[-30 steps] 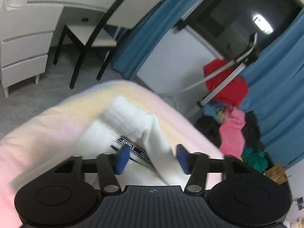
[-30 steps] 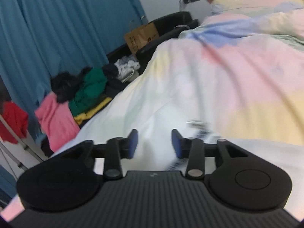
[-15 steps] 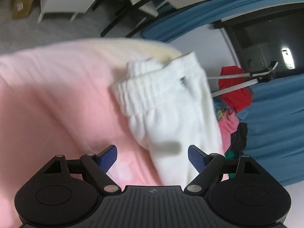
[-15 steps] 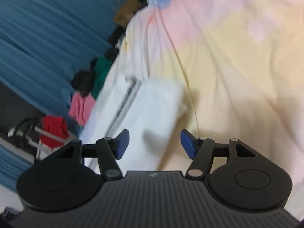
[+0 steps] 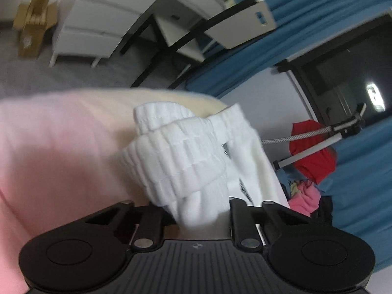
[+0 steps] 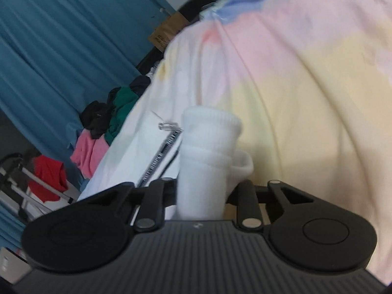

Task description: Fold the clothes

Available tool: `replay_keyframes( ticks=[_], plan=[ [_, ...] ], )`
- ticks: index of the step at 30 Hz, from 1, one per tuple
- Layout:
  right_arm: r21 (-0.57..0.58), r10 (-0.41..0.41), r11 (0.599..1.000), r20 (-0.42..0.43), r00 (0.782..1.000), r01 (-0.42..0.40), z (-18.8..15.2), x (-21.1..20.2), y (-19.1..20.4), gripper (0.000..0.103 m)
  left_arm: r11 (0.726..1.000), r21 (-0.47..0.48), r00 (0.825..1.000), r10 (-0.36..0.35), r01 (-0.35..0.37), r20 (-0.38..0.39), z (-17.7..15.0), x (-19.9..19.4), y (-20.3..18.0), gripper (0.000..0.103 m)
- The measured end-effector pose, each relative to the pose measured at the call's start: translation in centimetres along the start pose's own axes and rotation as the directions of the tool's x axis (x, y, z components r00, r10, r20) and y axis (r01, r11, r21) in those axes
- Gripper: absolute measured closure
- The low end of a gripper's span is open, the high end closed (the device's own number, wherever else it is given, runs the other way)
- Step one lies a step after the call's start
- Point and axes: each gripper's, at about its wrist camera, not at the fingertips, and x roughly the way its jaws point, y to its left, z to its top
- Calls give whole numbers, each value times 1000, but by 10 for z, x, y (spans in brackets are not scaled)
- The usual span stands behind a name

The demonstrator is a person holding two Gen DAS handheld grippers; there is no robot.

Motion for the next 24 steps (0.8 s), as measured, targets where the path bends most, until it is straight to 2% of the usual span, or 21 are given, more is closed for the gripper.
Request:
replay_keyframes(
  ticks=[7, 11, 15, 20, 24],
  plan=[
    [-13, 63, 998, 14, 998, -63, 20, -50, 14, 81, 998, 21, 998, -67, 67, -1, 16, -46, -26, 91],
    [29, 78, 997, -24, 997, -77, 19, -89, 3, 81, 997, 35, 998, -62, 62, -4, 33, -91, -21, 91],
    [85, 107, 991, -69, 992, -101, 0, -120, -18, 81, 998, 42, 999, -42, 42, -19, 61, -143, 7, 91],
    [156, 144, 980, -119, 982, -125, -29, -158, -48, 81, 1000, 30, 997, -4, 6, -75, 66, -167, 69, 90],
    [189, 114, 978, -134, 984, -88, -58, -161, -77, 81, 1000, 20, 992, 26, -23, -121, 67, -184, 120, 88]
  ],
)
